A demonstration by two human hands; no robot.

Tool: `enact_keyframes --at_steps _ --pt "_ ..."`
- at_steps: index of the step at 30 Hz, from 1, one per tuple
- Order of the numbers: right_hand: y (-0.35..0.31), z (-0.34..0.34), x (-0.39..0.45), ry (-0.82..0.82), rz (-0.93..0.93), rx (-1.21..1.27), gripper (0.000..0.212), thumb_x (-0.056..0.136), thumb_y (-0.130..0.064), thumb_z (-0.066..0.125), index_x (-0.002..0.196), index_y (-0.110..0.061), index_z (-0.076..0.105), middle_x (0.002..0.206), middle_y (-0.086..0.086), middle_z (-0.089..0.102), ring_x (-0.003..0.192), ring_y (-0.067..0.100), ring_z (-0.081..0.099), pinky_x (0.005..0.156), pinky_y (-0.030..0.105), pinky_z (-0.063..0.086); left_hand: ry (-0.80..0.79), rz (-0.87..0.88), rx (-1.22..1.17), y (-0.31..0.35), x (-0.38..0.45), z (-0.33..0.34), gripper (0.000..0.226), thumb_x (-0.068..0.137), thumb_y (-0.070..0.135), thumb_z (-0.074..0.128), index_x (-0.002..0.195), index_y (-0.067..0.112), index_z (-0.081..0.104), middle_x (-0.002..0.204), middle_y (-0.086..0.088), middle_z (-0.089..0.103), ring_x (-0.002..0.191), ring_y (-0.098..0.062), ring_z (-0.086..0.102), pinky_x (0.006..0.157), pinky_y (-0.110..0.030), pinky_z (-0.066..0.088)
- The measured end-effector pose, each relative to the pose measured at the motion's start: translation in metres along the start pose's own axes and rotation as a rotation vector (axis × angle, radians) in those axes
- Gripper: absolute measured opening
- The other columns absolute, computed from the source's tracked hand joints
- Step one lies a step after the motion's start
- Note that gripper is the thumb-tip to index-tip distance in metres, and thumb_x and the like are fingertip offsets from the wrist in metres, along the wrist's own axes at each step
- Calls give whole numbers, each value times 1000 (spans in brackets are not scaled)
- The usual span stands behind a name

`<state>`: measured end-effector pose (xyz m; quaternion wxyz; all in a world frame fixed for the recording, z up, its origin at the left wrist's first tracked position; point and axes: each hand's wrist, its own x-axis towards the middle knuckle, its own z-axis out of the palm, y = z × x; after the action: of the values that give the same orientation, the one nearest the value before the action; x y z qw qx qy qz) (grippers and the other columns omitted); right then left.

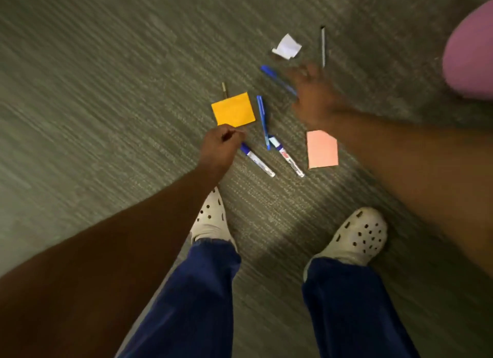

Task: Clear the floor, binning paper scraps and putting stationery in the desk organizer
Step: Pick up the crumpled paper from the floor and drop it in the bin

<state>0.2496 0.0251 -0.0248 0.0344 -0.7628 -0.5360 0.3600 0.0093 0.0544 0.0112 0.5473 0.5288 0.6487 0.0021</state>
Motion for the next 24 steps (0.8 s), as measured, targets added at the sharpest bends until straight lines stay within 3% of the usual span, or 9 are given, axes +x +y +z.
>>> enact_keyframes --at_steps 3,5,8,11,14,16,18,21,24 --pt "-2 9 52 -23 -38 -227 80 90 -12 64 161 -26 30 170 21 18 152 48 25 127 49 23 -23 -35 25 -24 23 -12 23 85 30 66 90 8 74 78 -15 68 73 -24 60 70 -38 46" --pt "0 12 72 -76 -57 -335 82 90 -12 65 162 -22 27 172 17 12 154 48 21 127 53 21 -31 -38 24 -34 30 -12 17 91 23 66 91 7 73 76 -17 65 71 -23 57 69 -37 43" --pt "2 13 77 -96 -125 -389 72 97 -9 57 161 -8 25 172 14 17 154 46 25 127 53 21 -40 -47 15 -39 31 -8 13 94 21 66 91 10 72 75 -13 63 71 -21 56 70 -35 42" --pt "1 2 62 6 -118 -262 58 94 -5 57 149 6 42 161 21 37 142 47 41 122 43 28 -55 -34 35 -32 27 -4 14 95 21 65 93 10 73 78 -23 69 68 -21 57 67 -34 44" --pt "-5 -27 28 189 -37 -3 44 88 3 60 132 8 61 145 22 57 134 39 55 118 38 39 -82 -23 -3 -20 25 -4 12 97 21 65 96 12 73 77 -15 67 71 -22 58 69 -37 45" --pt "-6 -58 -6 364 40 224 37 87 4 62 123 2 70 134 13 66 128 28 62 115 36 45 -97 -27 -18 -8 23 -5 12 97 20 66 99 11 74 79 -14 68 73 -22 59 69 -36 47" --pt "2 -101 -52 564 94 396 23 87 2 66 107 -4 75 116 1 69 112 16 69 100 35 55 -99 -3 -16 2 19 -5 12 97 17 67 100 9 75 81 -15 68 75 -22 60 72 -36 47" --pt "27 -185 -131 883 161 341 11 88 0 70 93 -9 73 102 -4 64 95 -11 62 80 10 51 -139 41 3 16 15 -4 12 94 22 70 96 11 74 79 -16 67 78 -25 61 78 -41 47" --pt "58 -259 -195 1076 191 105 18 89 6 63 95 -8 73 106 -1 64 103 -10 59 90 12 47 -212 10 103 22 14 -14 28 92 31 66 103 7 75 92 -25 73 90 -36 68 90 -55 53"
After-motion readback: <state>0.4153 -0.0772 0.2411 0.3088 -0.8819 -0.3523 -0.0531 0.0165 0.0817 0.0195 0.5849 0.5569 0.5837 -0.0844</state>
